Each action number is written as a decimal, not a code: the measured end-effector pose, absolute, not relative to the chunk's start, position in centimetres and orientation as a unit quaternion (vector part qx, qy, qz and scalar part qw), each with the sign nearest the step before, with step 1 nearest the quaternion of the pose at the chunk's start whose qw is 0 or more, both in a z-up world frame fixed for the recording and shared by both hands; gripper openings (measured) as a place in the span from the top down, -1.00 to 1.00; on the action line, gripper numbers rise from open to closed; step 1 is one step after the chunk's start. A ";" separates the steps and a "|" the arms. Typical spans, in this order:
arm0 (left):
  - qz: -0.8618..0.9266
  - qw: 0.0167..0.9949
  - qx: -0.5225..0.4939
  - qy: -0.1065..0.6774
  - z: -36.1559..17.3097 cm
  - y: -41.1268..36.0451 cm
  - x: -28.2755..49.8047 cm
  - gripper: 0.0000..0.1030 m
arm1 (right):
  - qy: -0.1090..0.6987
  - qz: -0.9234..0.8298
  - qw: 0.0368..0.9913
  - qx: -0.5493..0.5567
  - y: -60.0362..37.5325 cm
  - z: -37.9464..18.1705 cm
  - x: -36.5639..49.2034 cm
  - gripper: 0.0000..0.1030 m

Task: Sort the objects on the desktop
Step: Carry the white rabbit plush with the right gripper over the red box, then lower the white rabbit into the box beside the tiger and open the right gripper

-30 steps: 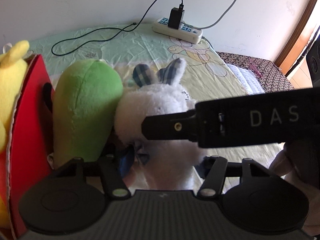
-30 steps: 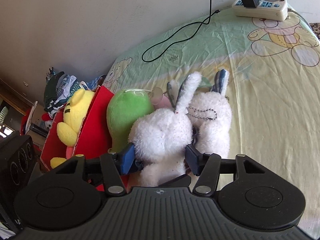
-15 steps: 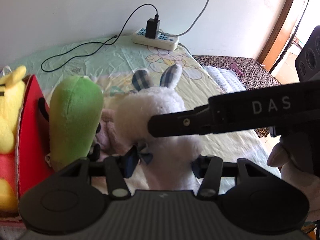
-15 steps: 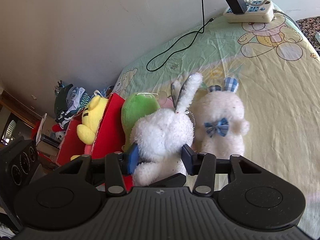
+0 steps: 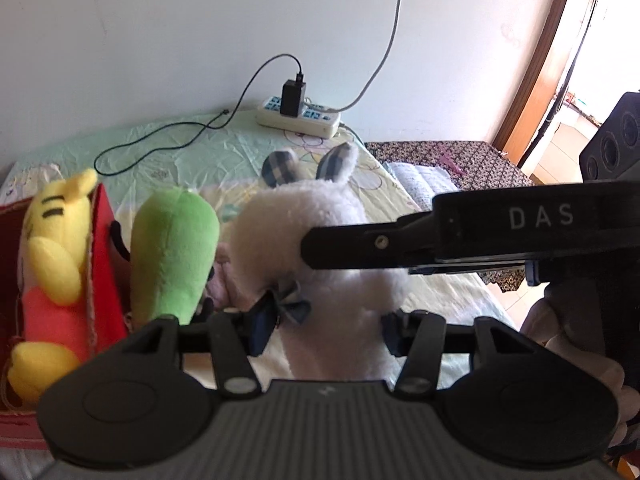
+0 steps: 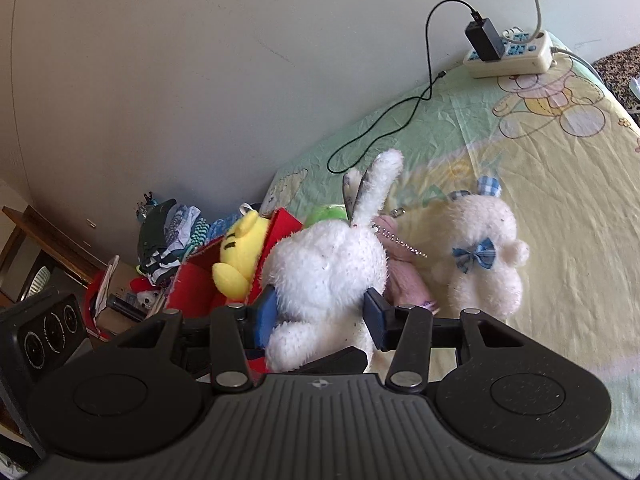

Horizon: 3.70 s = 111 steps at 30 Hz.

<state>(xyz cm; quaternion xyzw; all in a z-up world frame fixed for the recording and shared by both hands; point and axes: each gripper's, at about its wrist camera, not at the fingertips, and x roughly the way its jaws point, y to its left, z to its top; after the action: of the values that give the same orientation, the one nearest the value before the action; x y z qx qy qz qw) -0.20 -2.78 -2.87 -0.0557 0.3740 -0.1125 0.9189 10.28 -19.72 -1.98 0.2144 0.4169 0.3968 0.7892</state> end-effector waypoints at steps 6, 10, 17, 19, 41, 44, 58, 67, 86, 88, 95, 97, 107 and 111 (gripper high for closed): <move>-0.103 0.938 -0.063 0.326 0.5 1.8 -2.1 -0.07 | 0.374 0.425 0.797 0.211 -15.6 1.4 9.1 0.04; -0.093 0.946 -0.057 0.305 1.9 6.3 -3.5 -0.07 | 0.358 0.438 0.796 0.215 -11.6 2.5 8.1 0.04; -0.085 0.945 -0.059 0.311 1.5 14.4 -4.3 -0.08 | 0.352 0.438 0.804 0.196 -3.2 2.1 6.2 0.04; -0.085 0.942 -0.062 0.318 0.8 16.2 -4.2 -0.08 | 0.354 0.432 0.807 0.190 -1.3 1.6 5.8 0.04; -0.121 0.892 -0.055 0.433 -7.8 24.5 -1.1 -0.07 | 0.420 0.319 0.850 0.023 10.6 -4.4 5.6 0.06; -0.129 0.889 -0.048 0.437 -8.2 24.1 -0.9 -0.03 | 0.437 0.314 0.843 -0.010 11.6 -4.7 5.8 0.06; -0.134 0.879 -0.045 0.455 -7.9 23.9 -0.1 -0.10 | 0.477 0.311 0.821 -0.040 12.2 -4.3 5.9 0.01; -0.110 0.874 -0.050 0.470 -7.6 24.2 0.1 -0.28 | 0.431 0.290 0.854 0.003 10.5 -2.2 5.2 -0.17; -0.053 0.878 -0.027 0.474 -5.6 22.3 -1.2 -0.28 | 0.408 0.246 0.879 0.038 8.2 -2.1 3.5 0.46; -0.047 0.879 -0.024 0.473 -5.5 22.2 -1.4 -0.31 | 0.406 0.244 0.880 0.042 7.9 -2.2 3.2 0.46; -0.030 0.884 -0.016 0.466 -5.0 22.1 -2.1 -0.43 | 0.404 0.237 0.882 0.049 7.0 -2.4 2.5 0.46; -0.024 0.885 -0.013 0.465 -4.9 22.0 -2.2 -0.47 | 0.402 0.236 0.883 0.051 6.8 -2.3 2.3 0.46; -0.001 0.887 -0.006 0.461 -4.4 21.3 -3.0 -0.65 | 0.395 0.236 0.887 0.049 6.1 -2.2 1.6 0.46; 0.002 0.887 -0.004 0.461 -4.3 21.0 -3.2 -0.65 | 0.393 0.239 0.886 0.048 5.9 -2.2 1.4 0.46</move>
<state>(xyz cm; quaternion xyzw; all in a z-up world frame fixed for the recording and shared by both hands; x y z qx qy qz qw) -3.17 21.00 -4.30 -0.0045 0.4610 0.0021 0.8874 1.40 5.88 -2.20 0.0483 0.3933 0.2394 0.8864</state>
